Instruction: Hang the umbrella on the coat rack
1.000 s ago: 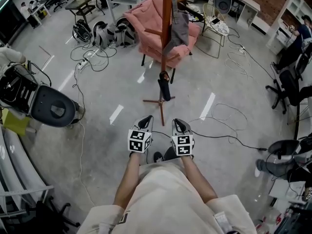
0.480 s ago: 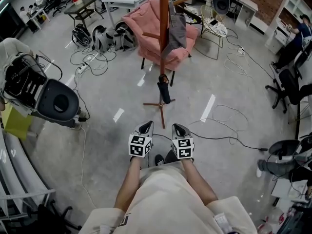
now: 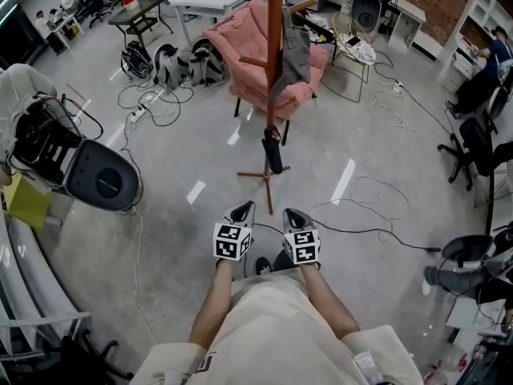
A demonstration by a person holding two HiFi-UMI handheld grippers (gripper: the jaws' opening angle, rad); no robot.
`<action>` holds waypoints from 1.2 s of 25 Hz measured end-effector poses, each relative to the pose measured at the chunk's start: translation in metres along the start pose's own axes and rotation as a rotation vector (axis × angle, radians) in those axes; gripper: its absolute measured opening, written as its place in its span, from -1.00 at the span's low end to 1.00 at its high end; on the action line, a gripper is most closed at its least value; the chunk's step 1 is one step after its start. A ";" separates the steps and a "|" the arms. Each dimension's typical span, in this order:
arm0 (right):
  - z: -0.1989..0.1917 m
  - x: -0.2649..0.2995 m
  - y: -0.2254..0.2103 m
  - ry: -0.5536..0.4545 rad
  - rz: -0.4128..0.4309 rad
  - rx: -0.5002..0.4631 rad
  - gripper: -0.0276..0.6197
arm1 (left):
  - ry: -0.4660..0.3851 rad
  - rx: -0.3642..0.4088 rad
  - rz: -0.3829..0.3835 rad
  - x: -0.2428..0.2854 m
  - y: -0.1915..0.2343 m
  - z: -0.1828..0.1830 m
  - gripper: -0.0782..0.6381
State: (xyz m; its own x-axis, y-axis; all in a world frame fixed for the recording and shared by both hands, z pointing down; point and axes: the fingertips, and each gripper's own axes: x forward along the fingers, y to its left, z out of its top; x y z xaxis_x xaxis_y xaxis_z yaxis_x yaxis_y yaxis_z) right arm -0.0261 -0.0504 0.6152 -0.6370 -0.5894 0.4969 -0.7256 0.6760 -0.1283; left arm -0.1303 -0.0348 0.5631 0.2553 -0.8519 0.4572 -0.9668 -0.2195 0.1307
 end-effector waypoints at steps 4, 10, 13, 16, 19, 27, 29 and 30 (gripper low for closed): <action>-0.002 0.007 -0.004 0.013 -0.002 0.000 -0.91 | 0.003 -0.005 0.002 0.005 0.004 -0.001 -0.76; -0.002 0.004 -0.002 0.017 -0.005 -0.010 -0.91 | 0.005 -0.019 0.015 -0.002 0.009 -0.005 -0.76; -0.003 0.000 0.001 0.014 -0.010 -0.017 -0.91 | -0.003 -0.022 0.017 -0.006 0.008 -0.005 -0.76; -0.003 -0.005 0.001 0.010 -0.012 -0.020 -0.91 | -0.008 -0.018 0.012 -0.010 0.003 -0.005 -0.76; -0.005 -0.012 0.001 0.003 -0.016 -0.017 -0.91 | -0.009 -0.010 0.005 -0.012 -0.006 -0.005 -0.76; -0.004 -0.012 -0.003 -0.004 -0.022 -0.001 -0.91 | -0.006 0.002 -0.004 -0.007 -0.007 -0.001 -0.76; -0.004 -0.012 -0.006 -0.002 -0.026 0.007 -0.91 | -0.004 0.003 -0.008 -0.005 -0.008 -0.001 -0.76; -0.005 -0.013 -0.006 -0.003 -0.027 0.010 -0.91 | -0.002 0.005 -0.011 -0.005 -0.009 -0.001 -0.76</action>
State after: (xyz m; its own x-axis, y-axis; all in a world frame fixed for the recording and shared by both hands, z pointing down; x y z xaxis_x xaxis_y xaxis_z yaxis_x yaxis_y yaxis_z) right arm -0.0121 -0.0449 0.6136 -0.6178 -0.6086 0.4980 -0.7451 0.6555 -0.1234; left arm -0.1224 -0.0283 0.5607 0.2655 -0.8506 0.4538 -0.9641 -0.2307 0.1316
